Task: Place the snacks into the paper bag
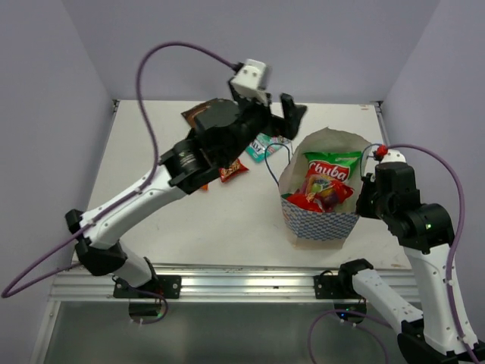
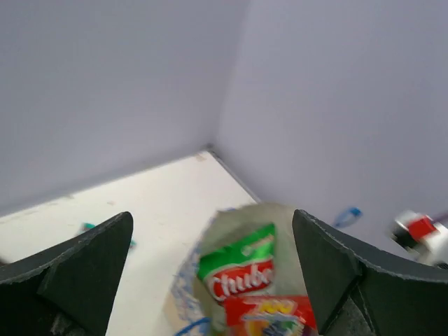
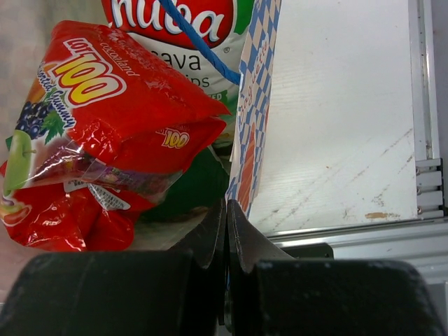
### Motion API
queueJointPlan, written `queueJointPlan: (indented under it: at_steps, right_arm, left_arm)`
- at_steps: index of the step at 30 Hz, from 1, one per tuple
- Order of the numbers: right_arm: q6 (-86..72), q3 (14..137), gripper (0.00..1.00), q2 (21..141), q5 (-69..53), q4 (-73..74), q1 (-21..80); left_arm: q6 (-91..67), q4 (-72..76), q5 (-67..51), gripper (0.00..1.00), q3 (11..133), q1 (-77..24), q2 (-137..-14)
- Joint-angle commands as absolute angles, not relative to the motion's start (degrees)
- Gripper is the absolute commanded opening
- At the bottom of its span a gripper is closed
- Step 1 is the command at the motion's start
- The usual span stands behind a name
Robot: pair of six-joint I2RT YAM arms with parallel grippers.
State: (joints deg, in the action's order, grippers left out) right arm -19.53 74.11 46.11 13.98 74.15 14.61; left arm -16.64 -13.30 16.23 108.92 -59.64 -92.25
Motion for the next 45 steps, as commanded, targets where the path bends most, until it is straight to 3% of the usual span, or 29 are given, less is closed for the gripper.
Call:
queueJointPlan:
  at_steps: [1,5,11,27,28,30,31,32,37,39,42,45]
  right_arm:
    - [-20.21,74.97,0.00,45.53,13.27,73.04,14.77]
    - [-20.30,75.94,0.00,45.79,13.45,73.56,14.77]
    - [-19.69,77.96,0.00,46.05,14.94,74.44,14.77]
    - [-18.02,78.93,0.00,47.46,12.66,74.71,14.76]
    - [-18.02,79.01,0.00,47.46,12.66,74.71,14.77]
    - [-17.49,79.45,0.00,47.72,12.48,74.71,14.77]
    - [-17.40,79.54,0.00,47.72,12.48,74.88,14.77]
    - [-17.32,79.63,0.00,47.81,12.48,74.88,14.77]
    - [-16.87,79.63,0.00,48.08,11.95,74.45,14.77]
    - [-16.87,79.54,0.00,48.08,11.95,74.44,14.77]
    - [-16.70,79.45,0.00,48.08,11.95,74.44,14.77]
    - [-16.52,79.10,0.00,48.25,11.60,74.18,14.77]
  left_arm:
    - [-12.73,-15.01,42.77,1.00,99.45,-55.13,-86.31]
    - [-21.17,-29.07,40.08,0.98,87.83,-38.10,-89.38]
    - [-24.51,-27.15,39.03,0.96,70.77,-28.84,-92.71]
    - [-16.44,-8.35,37.27,0.97,59.06,-26.37,-103.08]
    - [-16.44,-8.70,36.40,0.89,59.15,-25.50,-103.88]
    - [-16.44,-8.53,35.25,0.56,59.32,-24.44,-105.90]
    - [-17.04,-9.74,35.85,0.11,59.94,-23.74,-106.08]
    - [-16.44,-9.15,35.86,0.00,59.16,-23.73,-105.74]
    - [-17.92,-13.25,34.55,0.00,61.42,-23.82,-99.77]
    - [-19.60,-14.59,32.71,0.00,64.05,-24.60,-91.99]
    - [-20.56,-13.80,26.04,0.00,72.37,-29.08,-81.08]
    - [-22.32,-10.39,13.13,0.00,80.92,-35.32,-77.62]
